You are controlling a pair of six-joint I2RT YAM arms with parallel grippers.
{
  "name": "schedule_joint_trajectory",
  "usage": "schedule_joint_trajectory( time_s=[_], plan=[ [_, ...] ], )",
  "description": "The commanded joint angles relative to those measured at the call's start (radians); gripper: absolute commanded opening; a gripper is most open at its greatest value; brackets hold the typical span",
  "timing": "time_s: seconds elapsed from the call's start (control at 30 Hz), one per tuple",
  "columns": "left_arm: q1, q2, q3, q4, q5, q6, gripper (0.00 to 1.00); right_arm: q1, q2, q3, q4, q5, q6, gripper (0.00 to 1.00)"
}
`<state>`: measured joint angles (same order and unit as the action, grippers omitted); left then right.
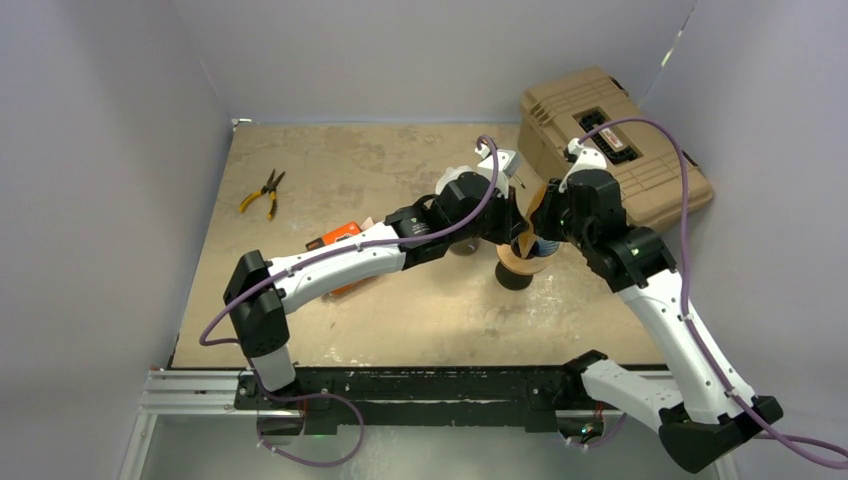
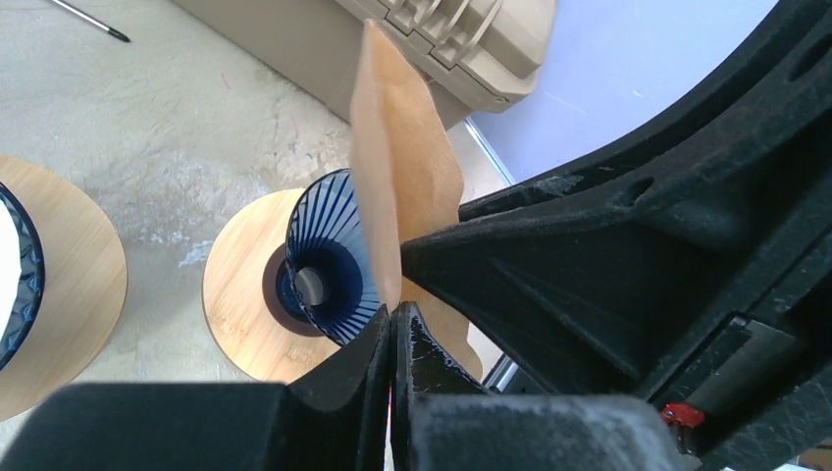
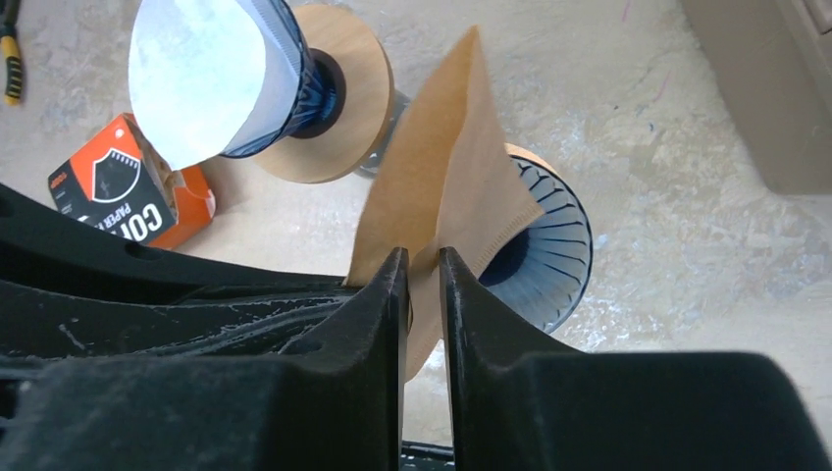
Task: Place the coffee filter in the dripper
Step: Place the coffee filter in the coffee dripper.
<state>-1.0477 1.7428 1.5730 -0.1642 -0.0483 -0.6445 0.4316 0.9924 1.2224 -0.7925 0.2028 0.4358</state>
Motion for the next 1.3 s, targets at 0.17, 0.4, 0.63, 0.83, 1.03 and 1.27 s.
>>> schedule_joint_trajectory(
  time_s=[0.17, 0.4, 0.63, 0.83, 1.03, 1.27],
  plan=[
    [-0.002, -0.053, 0.021, 0.009, -0.039, 0.008, 0.0, 0.004, 0.002, 0.018, -0.045, 0.145, -0.03, 0.14],
    [-0.015, -0.031, 0.079, -0.056, -0.059, 0.038, 0.0, 0.003, 0.021, 0.027, -0.092, 0.177, -0.039, 0.06],
    [-0.018, -0.008, 0.147, -0.154, -0.073, 0.063, 0.0, 0.003, 0.019, 0.045, -0.151, 0.214, -0.043, 0.05],
    [-0.018, 0.022, 0.203, -0.22, -0.064, 0.079, 0.0, 0.003, 0.026, 0.058, -0.165, 0.215, -0.042, 0.06],
    [-0.018, 0.028, 0.213, -0.266, -0.122, 0.096, 0.0, 0.004, 0.032, 0.08, -0.187, 0.233, -0.034, 0.07],
    [-0.018, 0.037, 0.216, -0.244, -0.091, 0.104, 0.0, 0.003, 0.024, 0.078, -0.174, 0.232, -0.026, 0.14]
  ],
)
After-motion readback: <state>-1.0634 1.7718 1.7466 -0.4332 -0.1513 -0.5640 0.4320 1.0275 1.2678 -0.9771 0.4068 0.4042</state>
